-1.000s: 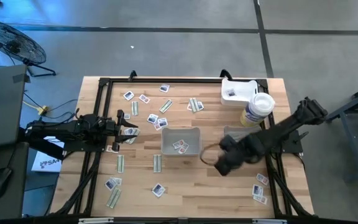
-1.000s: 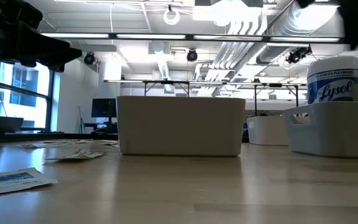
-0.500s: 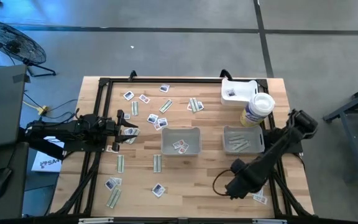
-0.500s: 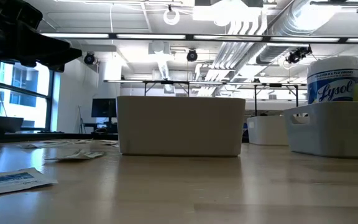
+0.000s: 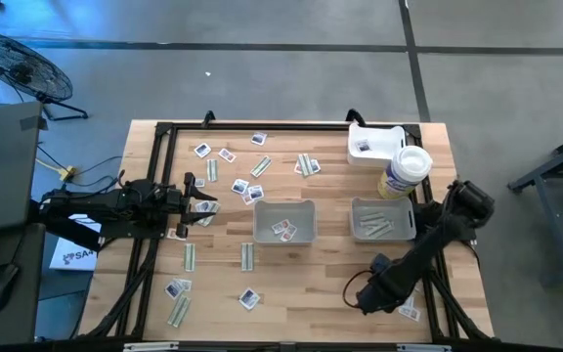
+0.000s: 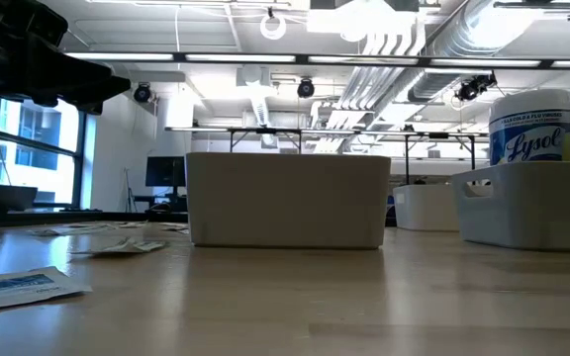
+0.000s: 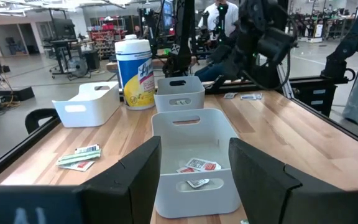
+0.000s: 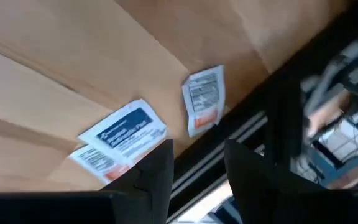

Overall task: Pick & Place First Aid Supplies
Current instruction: Put the orange pad into the left gray bin

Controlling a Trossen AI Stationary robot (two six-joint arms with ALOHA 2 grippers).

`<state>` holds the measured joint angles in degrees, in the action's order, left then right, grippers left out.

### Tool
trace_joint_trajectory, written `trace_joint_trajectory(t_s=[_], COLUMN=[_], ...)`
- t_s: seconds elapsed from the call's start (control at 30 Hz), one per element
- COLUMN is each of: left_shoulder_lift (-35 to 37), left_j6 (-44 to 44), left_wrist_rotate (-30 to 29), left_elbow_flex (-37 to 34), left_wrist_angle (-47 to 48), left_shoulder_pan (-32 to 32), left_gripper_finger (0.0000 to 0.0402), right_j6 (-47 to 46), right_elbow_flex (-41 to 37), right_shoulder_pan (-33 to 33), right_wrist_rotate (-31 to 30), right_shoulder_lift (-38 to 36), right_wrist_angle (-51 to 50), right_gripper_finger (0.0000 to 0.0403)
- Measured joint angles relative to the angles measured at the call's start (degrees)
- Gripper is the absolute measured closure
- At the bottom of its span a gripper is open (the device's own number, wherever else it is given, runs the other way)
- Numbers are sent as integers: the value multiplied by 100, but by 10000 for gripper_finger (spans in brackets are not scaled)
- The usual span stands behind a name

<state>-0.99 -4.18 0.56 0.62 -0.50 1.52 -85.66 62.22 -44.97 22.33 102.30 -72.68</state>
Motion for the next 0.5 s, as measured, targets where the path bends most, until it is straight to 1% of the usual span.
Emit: trace_joint_trajectory(t_s=[0.1,0.3,0.5], left_shoulder_lift=[1,1,2], left_j6=[0,1,2], left_wrist_rotate=[-1,-2,-2], left_elbow_flex=[0,0,0], left_wrist_angle=[0,-1,-2], left_shoulder_pan=[-1,0,-2], left_gripper_finger=[216,216,216], right_j6=[-79,-172,-286], right_elbow_flex=[-290,-532,-832], right_shoulder_pan=[-132,-325,-424], right_wrist_rotate=[57,19,81], right_shoulder_lift=[0,0,-4], right_wrist_angle=[169,363,1086], right_gripper_finger=[268,267,248])
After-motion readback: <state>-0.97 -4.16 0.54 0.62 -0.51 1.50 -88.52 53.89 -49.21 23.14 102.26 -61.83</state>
